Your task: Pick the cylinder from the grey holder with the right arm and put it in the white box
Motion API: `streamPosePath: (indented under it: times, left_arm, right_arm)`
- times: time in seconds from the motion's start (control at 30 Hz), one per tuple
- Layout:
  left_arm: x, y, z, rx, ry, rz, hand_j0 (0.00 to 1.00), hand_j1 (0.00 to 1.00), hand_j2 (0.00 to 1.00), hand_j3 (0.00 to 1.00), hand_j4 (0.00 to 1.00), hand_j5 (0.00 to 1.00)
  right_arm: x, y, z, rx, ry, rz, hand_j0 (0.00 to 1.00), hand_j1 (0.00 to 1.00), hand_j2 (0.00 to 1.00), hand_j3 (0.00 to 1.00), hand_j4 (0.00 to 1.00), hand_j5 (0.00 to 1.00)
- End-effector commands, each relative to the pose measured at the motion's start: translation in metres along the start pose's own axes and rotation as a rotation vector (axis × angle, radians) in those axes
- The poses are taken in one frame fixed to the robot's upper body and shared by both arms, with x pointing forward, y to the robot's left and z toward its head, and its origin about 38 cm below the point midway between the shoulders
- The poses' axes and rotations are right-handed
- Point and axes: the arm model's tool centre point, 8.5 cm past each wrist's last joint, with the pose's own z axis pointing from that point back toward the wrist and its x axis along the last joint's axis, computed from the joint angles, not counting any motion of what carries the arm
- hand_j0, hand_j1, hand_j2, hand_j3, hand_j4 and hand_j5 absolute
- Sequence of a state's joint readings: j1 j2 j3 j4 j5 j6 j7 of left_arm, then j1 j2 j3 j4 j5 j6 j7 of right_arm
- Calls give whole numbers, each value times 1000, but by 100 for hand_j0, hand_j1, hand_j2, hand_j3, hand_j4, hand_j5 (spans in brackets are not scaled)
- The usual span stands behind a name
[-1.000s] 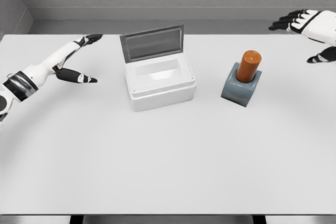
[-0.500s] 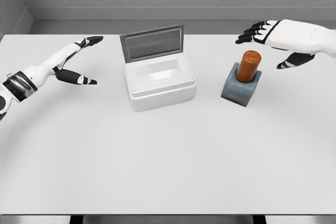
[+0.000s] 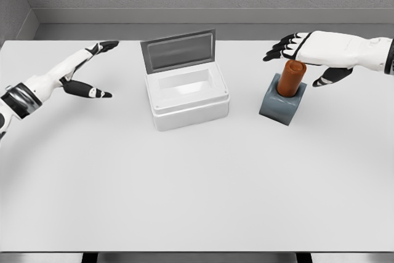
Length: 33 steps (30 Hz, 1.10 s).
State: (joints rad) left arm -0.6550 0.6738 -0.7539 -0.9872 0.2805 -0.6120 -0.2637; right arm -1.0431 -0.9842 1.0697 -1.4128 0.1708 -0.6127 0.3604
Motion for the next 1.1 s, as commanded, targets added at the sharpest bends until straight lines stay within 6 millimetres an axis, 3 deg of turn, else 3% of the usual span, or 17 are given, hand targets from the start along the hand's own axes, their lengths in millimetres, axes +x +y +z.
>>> streamPosePath:
  times: [0.0,0.73,0.9,1.07]
  left_arm:
    - [2,8,1,25,-5,0,100,100,100,100,100,100]
    - [2,6,2,-14,-4,-9,100,100,100,100,100,100]
    - [3,3,0,-60,-9,-8,100,100,100,100,100,100]
    - [5,3,-1,-76,-18,-4,100,100,100,100,100,100]
  right_arm:
    - [-1,1,0,19,4,-5,100,100,100,100,100,100]
    - [-2,7,-7,112,0,1,100,100,100,100,100,100]
    - [-3,-4,-7,109,2,27,100,100,100,100,100,100]
    - [-5,-2,-12,110,1,15,100,100,100,100,100,100]
